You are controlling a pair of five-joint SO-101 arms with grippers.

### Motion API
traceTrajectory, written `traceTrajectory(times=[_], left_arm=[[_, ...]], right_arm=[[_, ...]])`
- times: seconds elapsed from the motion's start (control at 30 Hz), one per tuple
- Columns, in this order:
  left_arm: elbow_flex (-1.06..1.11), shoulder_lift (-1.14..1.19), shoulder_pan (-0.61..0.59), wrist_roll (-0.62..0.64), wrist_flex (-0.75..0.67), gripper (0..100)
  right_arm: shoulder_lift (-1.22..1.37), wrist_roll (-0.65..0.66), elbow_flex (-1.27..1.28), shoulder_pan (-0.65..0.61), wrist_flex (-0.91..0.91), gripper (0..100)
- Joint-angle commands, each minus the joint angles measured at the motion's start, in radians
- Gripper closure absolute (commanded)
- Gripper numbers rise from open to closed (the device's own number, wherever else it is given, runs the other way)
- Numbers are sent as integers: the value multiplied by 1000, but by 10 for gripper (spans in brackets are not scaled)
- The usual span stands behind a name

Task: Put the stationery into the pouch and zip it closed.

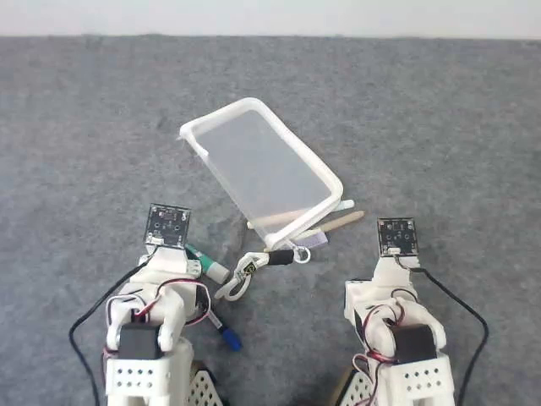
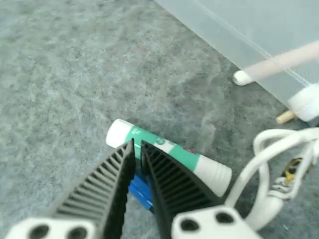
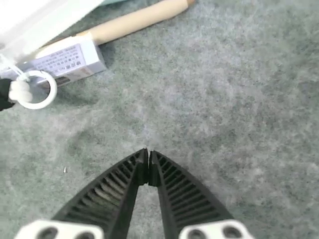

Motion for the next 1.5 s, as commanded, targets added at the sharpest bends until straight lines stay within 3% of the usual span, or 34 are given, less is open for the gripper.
traceTrajectory(times=[0.0,0.17,0.43,1.0,1.17,1.47], left_arm=[[-53,-20,-14,2,-29,980],[-12,-20,-14,2,-98,980],[-10,-20,-15,2,-101,980],[-10,-20,-20,2,-103,978],[-10,-20,-20,2,-103,978],[-10,-20,-21,2,-103,978]], right_arm=[[-21,20,-115,18,33,991],[-22,109,-222,-2,2,991],[-21,-52,-358,-13,-101,992],[-19,-183,-462,-343,-220,992],[-12,-181,-462,-383,-259,992],[349,-181,-512,-383,-412,992]])
